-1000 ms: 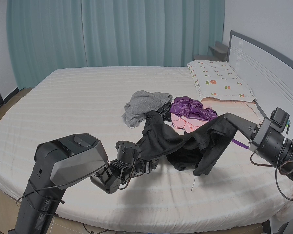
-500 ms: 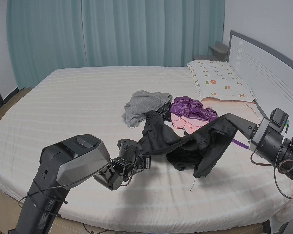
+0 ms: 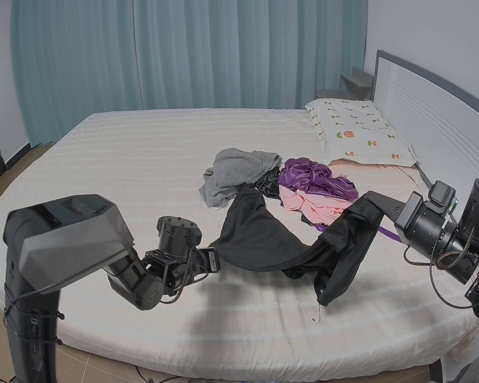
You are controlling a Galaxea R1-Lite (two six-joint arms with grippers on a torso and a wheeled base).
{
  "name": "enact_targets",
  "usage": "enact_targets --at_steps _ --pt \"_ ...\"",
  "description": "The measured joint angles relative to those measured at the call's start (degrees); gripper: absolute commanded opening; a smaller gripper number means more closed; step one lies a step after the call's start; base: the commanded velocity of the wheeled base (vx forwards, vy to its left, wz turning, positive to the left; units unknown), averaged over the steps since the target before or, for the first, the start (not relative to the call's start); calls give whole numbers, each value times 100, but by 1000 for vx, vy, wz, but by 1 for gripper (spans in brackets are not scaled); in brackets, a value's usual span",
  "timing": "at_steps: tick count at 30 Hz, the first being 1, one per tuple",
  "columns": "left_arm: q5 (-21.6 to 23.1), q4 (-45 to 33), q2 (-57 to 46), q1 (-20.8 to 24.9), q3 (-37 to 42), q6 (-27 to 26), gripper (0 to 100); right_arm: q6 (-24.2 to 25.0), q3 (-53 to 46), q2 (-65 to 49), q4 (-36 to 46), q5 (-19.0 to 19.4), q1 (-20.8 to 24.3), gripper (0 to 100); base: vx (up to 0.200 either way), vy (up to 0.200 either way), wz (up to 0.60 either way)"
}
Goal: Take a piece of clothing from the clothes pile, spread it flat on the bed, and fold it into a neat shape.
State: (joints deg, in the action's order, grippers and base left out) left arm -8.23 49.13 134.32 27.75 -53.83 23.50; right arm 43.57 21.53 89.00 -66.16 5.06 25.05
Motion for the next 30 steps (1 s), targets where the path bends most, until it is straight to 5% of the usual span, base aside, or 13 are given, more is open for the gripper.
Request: enact_targets --at_steps 23,30 --pt "-162 -763 -3900 -549 1197 1440 0 -438 2367 694 -90 -22 -690 0 0 0 0" --pt "-171 -685 -4278 -647 1595 1879 0 -451 2020 918 -126 -27 -579 0 0 0 0"
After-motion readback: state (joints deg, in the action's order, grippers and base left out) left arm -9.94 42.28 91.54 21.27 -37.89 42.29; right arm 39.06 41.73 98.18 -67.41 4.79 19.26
